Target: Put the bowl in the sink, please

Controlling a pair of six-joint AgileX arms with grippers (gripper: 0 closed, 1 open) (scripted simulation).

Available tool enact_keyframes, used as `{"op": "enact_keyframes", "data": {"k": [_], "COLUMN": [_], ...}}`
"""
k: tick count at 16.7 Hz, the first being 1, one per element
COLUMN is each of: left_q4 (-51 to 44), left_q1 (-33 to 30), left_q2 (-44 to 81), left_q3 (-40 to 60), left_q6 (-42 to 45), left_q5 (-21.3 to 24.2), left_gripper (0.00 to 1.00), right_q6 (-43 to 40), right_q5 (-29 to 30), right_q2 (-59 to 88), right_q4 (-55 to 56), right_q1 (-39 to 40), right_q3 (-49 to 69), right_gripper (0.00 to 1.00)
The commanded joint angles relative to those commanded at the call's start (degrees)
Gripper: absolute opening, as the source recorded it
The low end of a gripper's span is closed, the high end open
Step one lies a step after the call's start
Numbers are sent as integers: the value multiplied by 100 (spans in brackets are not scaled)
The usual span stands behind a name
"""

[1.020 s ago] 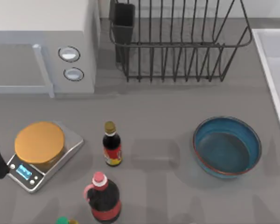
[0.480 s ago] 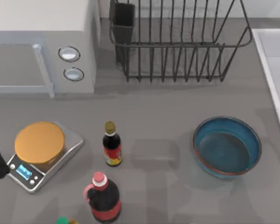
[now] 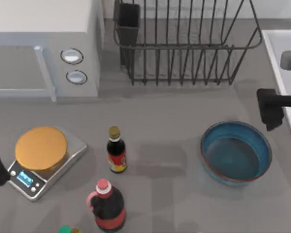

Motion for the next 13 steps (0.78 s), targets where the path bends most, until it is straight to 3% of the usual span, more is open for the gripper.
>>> {"op": "enact_keyframes", "data": {"k": [5,13], "left_q4": [0,0], "left_q1": [0,0], "left_q2": [0,0], "left_q3": [0,0], "left_q6": [0,0], "left_q5": [0,0], "left_gripper": [100,100], "right_q6": [175,167], "right_q5": [-15,-15], "right_q2": [916,982], "right_q4": [-624,-399], "right_q1": [173,158], "right_q3": [849,668], "right_gripper": [100,100]}}
